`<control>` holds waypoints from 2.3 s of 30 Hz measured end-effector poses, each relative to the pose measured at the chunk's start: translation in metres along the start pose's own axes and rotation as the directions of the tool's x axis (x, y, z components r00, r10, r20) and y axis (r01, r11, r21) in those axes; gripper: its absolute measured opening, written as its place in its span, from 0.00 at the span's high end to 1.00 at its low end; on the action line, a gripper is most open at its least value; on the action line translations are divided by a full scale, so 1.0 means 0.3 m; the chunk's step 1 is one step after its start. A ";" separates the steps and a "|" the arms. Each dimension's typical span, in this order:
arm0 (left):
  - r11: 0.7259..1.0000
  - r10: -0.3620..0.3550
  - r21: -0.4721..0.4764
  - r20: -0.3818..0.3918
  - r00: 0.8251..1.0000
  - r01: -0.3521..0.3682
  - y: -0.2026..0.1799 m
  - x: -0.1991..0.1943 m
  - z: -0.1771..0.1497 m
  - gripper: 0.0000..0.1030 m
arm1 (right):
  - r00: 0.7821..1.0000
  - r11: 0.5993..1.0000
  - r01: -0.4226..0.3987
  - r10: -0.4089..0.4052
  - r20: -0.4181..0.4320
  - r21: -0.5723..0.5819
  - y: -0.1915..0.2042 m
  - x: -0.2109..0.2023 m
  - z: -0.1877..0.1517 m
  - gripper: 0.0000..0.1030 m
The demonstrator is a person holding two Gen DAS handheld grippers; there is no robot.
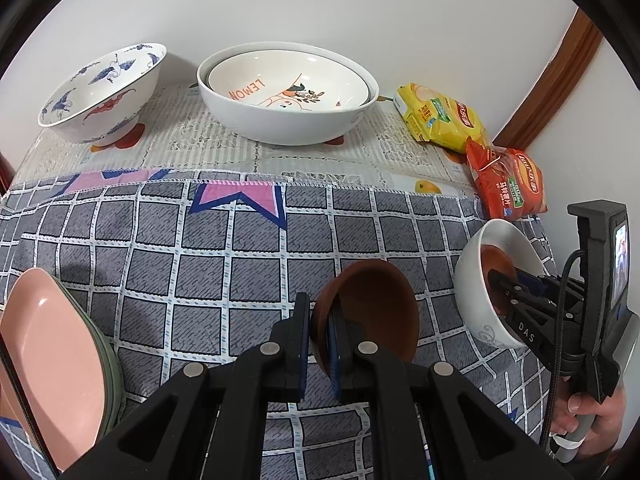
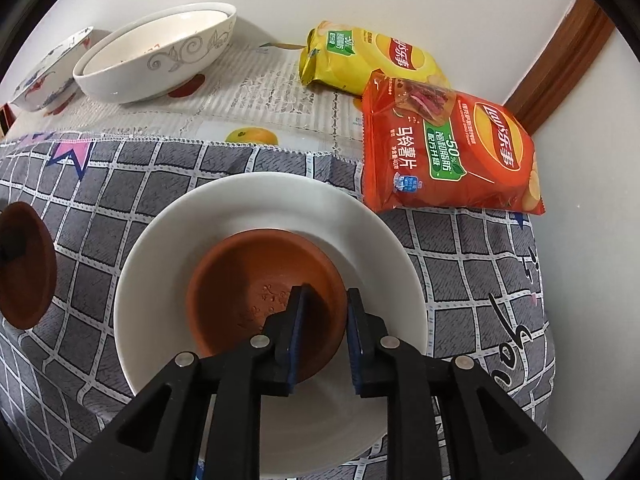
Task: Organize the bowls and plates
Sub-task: 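Grasp the white bowl rim with the right gripper and lift it, then lower the left gripper's brown bowl into the white bowl and open it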
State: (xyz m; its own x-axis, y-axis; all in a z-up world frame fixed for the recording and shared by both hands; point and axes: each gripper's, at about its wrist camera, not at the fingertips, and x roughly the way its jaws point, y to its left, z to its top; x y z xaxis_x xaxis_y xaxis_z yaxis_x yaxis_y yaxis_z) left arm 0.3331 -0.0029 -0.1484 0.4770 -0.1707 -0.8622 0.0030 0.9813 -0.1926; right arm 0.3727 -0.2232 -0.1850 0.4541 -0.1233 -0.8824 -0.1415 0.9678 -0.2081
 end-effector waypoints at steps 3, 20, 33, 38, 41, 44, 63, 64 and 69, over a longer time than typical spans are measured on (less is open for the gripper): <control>1.000 0.003 0.001 -0.002 1.000 -0.003 -0.001 -0.003 -0.001 0.92 | 1.000 1.000 -0.003 0.003 0.000 0.003 -0.004 0.000 -0.003 0.81; 0.999 -0.011 0.051 0.029 1.000 0.010 -0.094 -0.091 0.013 0.92 | 0.998 0.998 -0.054 0.054 0.026 0.015 -0.020 -0.073 -0.028 0.67; 0.990 -0.077 0.125 0.061 0.995 0.069 -0.314 -0.118 0.026 0.92 | 0.971 0.984 -0.176 0.167 0.174 0.038 -0.154 -0.294 -0.127 0.67; 0.986 -0.107 0.136 0.042 0.993 0.101 -0.392 -0.066 0.038 0.92 | 0.967 0.982 -0.165 0.142 0.211 0.095 -0.266 -0.342 -0.191 0.67; 0.984 -0.119 0.138 0.027 0.993 0.114 -0.421 -0.034 0.044 0.92 | 0.968 0.978 -0.158 0.126 0.218 0.138 -0.320 -0.338 -0.225 0.67; 0.984 -0.119 0.135 0.012 0.993 0.116 -0.443 0.008 0.050 0.92 | 0.968 0.969 -0.172 0.133 0.213 0.177 -0.360 -0.331 -0.263 0.67; 0.986 -0.120 0.107 -0.046 0.992 0.125 -0.455 0.156 0.063 0.92 | 0.968 0.938 -0.220 0.177 0.178 0.268 -0.386 -0.260 -0.343 0.67; 0.986 -0.119 0.109 -0.047 0.992 0.124 -0.457 0.159 0.061 0.92 | 0.968 0.936 -0.222 0.177 0.179 0.273 -0.389 -0.258 -0.343 0.67; 0.986 -0.116 0.111 -0.050 0.992 0.121 -0.458 0.176 0.056 0.92 | 0.965 0.931 -0.234 0.187 0.185 0.280 -0.393 -0.259 -0.345 0.67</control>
State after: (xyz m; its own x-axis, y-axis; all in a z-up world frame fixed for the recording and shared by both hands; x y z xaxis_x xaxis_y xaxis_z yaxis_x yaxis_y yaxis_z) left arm 0.3725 -0.1451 -0.1595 0.4285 -0.2878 -0.8565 0.1586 0.9572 -0.2422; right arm 0.2629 -0.3505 -0.1355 0.5743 0.1021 -0.8123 0.0084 0.9914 0.1306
